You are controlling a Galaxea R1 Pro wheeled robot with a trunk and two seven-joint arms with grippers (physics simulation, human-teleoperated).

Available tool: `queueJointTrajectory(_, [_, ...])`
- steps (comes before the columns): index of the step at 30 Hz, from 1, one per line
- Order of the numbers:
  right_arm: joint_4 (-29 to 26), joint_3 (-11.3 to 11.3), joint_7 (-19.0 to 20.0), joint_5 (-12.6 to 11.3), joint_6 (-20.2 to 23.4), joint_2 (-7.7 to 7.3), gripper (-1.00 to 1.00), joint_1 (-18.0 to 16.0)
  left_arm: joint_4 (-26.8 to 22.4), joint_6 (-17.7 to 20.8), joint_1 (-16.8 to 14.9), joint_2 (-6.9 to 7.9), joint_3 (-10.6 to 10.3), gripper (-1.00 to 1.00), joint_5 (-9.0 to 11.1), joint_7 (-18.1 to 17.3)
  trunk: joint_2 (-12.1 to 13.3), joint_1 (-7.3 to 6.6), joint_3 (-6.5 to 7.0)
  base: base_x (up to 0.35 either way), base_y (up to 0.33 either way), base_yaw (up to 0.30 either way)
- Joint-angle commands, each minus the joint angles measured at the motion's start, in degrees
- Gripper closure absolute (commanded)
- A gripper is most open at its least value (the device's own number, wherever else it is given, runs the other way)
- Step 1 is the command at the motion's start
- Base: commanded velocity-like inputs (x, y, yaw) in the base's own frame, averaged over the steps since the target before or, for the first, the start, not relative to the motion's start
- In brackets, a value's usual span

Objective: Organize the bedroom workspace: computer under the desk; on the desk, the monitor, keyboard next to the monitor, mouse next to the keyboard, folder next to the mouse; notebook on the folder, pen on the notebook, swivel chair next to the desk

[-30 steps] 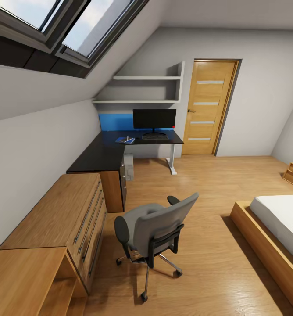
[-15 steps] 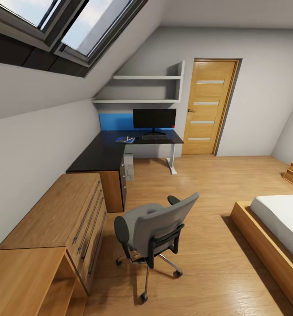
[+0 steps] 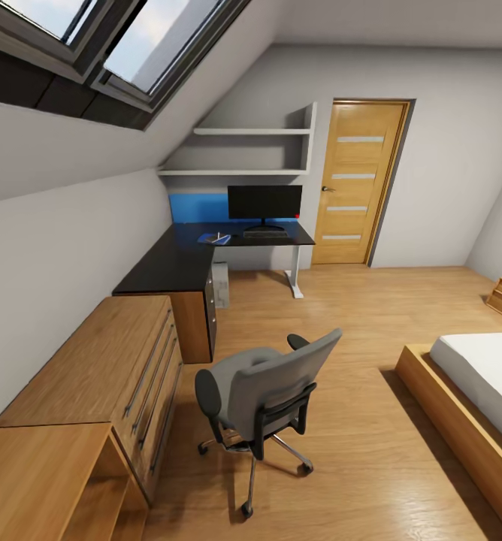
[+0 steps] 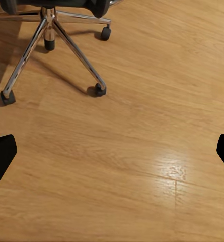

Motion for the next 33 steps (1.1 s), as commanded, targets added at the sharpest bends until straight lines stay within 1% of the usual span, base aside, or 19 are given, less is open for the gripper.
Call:
queueJointTrajectory(1, [0.1,0.0,-0.5,0.6,-0.1,-0.01,-1.0,-0.1,0.0,-0.1,0.0,-0.01,-0.5,-1.0,0.2,0.4,-0.5,0.24,-0.28,0.0,0.0,0.0])
queueJointTrajectory(12, [0.1,0.0,-0.5,0.6,-0.1,-0.03,-1.0,-0.1,0.0,0.1,0.0,-0.01,-0.5,-1.0,0.2,0.4,-4.9,2.66,-2.26,0.0,0.0,0.0])
queueJointTrajectory(20, [0.1,0.0,-0.5,0.6,-0.1,-0.03,-1.0,-0.1,-0.4,1.8,0.0,0.01,-0.5,-1.0,0.1,0.4,-8.1,4.42,-3.69,0.0,0.0,0.0])
queueJointTrajectory(25, [0.2,0.0,-0.5,0.7,-0.1,-0.01,-1.0,-0.1,-3.0,3.8,0.0,0.3,-0.5,-1.0,0.2,0.4,-10.1,5.52,-4.59,0.0,0.0,0.0])
queueJointTrajectory(29, [0.2,0.0,-0.5,0.7,-0.1,-0.02,-1.0,-0.1,-4.7,7.7,0.0,0.5,-0.4,-1.0,0.2,0.3,-11.7,6.39,-5.31,0.0,0.0,0.0])
queueJointTrajectory(33, [0.1,0.0,-0.5,0.7,-0.1,-0.03,-1.0,-0.1,-5.2,10.0,0.0,0.52,-0.4,-1.0,0.2,0.3,-13.3,7.27,-6.03,0.0,0.0,0.0])
